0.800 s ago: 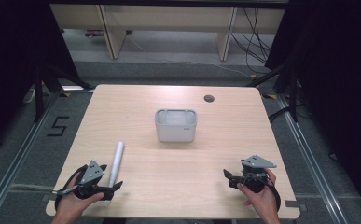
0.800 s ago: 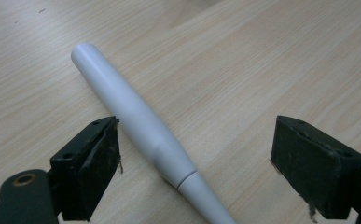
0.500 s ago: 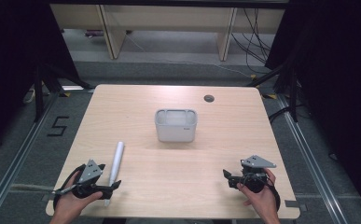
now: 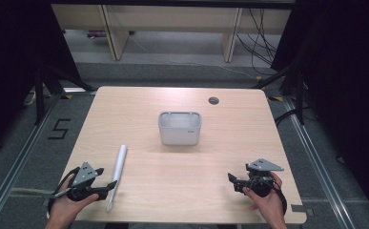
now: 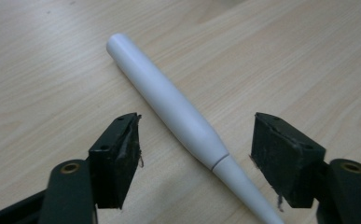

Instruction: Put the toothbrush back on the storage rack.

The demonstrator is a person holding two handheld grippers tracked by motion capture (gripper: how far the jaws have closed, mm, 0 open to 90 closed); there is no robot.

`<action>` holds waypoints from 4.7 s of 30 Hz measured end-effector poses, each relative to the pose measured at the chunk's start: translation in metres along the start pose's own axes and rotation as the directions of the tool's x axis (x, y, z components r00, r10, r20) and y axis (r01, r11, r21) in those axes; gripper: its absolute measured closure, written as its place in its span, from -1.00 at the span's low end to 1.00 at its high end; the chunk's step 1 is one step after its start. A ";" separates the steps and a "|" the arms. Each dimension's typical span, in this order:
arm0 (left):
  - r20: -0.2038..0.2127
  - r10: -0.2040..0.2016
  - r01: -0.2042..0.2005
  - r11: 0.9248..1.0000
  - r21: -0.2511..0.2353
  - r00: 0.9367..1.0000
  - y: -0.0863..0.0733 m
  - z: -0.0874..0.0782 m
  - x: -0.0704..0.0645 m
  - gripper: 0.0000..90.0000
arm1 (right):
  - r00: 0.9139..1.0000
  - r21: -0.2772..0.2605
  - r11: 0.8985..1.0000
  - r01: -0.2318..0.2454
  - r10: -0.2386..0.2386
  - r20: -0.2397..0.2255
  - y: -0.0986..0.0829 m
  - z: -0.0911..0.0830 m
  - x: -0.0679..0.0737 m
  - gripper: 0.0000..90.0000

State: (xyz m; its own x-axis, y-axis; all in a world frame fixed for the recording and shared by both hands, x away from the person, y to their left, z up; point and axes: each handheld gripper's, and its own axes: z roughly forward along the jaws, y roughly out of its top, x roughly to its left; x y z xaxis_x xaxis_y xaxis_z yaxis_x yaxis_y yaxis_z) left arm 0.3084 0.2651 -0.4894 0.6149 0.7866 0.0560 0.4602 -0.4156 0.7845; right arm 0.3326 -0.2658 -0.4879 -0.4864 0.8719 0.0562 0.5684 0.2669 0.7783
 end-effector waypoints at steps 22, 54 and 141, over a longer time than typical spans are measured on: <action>0.018 0.123 -0.125 0.986 0.108 0.992 -0.011 -0.003 0.000 0.99 | 1.000 0.004 1.000 0.005 -0.005 0.000 0.000 -0.001 0.001 -0.52; 0.134 0.234 -0.253 0.954 0.157 0.963 0.006 0.037 -0.030 0.95 | 0.999 0.014 1.000 -0.021 0.022 -0.024 0.000 0.002 -0.002 -0.51; 0.222 0.253 -0.316 0.893 0.320 0.942 0.119 0.093 0.021 -0.21 | 1.000 0.045 0.999 -0.004 0.005 -0.027 -0.001 0.004 -0.003 -0.51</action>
State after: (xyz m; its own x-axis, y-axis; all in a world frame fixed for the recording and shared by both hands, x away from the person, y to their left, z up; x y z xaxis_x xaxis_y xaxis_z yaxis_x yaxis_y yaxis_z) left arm 0.4354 0.1897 -0.4525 0.8376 0.5342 0.1146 0.4218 -0.7655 0.4858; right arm 0.3367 -0.2670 -0.4913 -0.5013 0.8619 0.0769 0.5994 0.2818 0.7492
